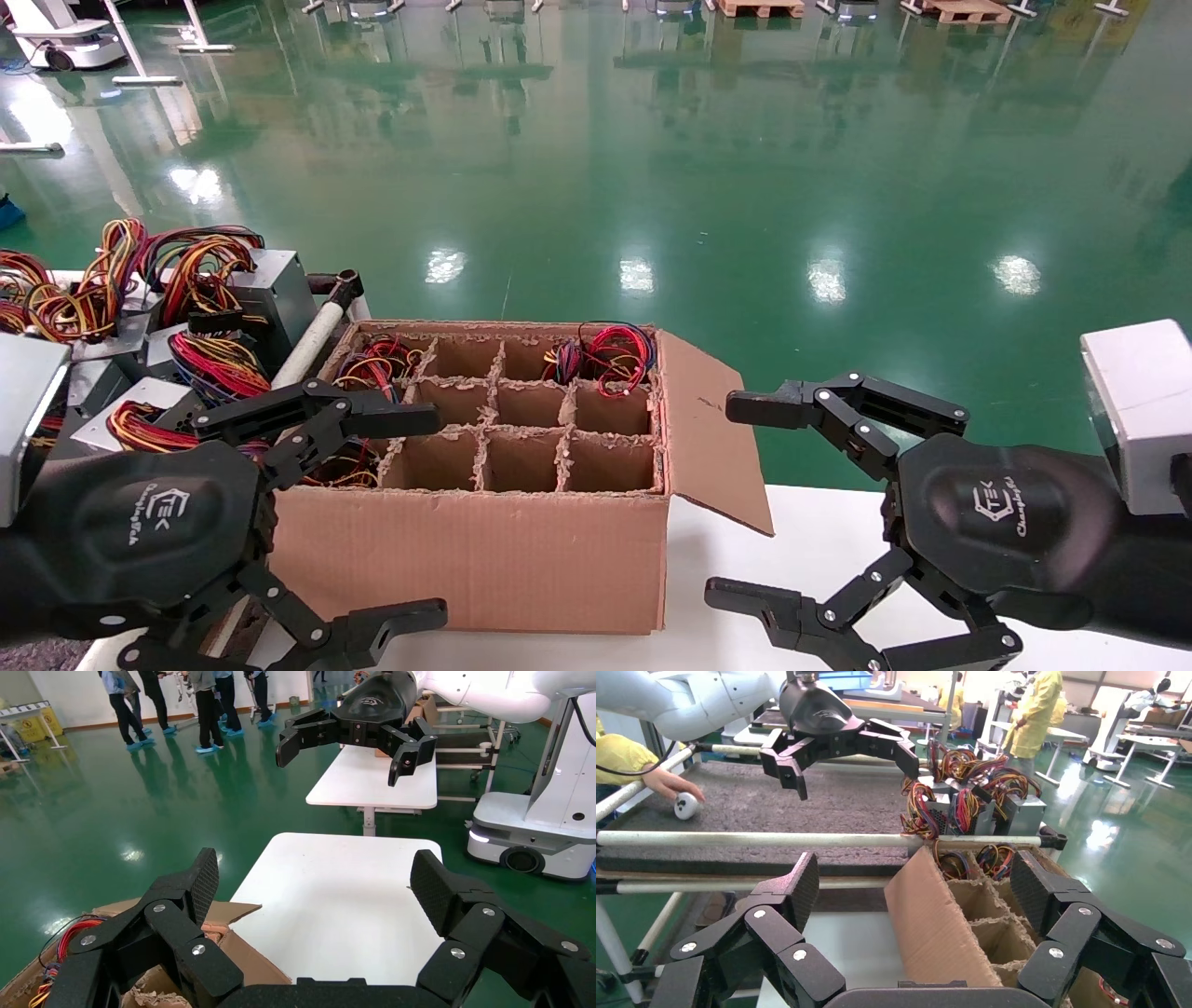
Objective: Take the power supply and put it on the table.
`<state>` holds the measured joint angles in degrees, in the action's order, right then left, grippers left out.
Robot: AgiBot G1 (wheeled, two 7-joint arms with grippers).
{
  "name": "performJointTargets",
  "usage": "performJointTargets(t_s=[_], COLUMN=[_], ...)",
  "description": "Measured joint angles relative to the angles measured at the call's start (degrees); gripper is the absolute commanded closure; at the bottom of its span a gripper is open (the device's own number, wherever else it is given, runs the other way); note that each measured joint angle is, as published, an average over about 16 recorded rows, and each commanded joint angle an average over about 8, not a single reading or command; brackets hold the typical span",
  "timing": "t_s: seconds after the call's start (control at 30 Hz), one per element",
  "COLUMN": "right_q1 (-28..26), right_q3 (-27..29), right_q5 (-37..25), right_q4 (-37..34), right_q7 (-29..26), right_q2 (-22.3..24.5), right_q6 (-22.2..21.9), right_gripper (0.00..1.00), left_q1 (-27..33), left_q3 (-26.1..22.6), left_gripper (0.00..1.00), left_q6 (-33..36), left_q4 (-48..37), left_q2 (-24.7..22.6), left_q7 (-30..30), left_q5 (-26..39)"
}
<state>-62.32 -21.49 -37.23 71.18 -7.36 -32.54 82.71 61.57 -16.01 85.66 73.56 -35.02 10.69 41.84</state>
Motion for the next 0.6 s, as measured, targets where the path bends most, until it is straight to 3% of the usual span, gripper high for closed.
performJointTargets(t_s=[0.6], right_q1=[0.0], right_q3=[0.0], right_q5=[0.0], right_q4=[0.0], right_q7=[0.0], right_q2=[0.0], right_q6=[0.0], right_gripper=[0.0], left_q1=[0.1], left_q3=[0.0], left_gripper=[0.0], left_q6=[-0.1], left_q4=[-0.2], left_q2=[-0.1], left_q7=[-0.1], left_q5=[0.1])
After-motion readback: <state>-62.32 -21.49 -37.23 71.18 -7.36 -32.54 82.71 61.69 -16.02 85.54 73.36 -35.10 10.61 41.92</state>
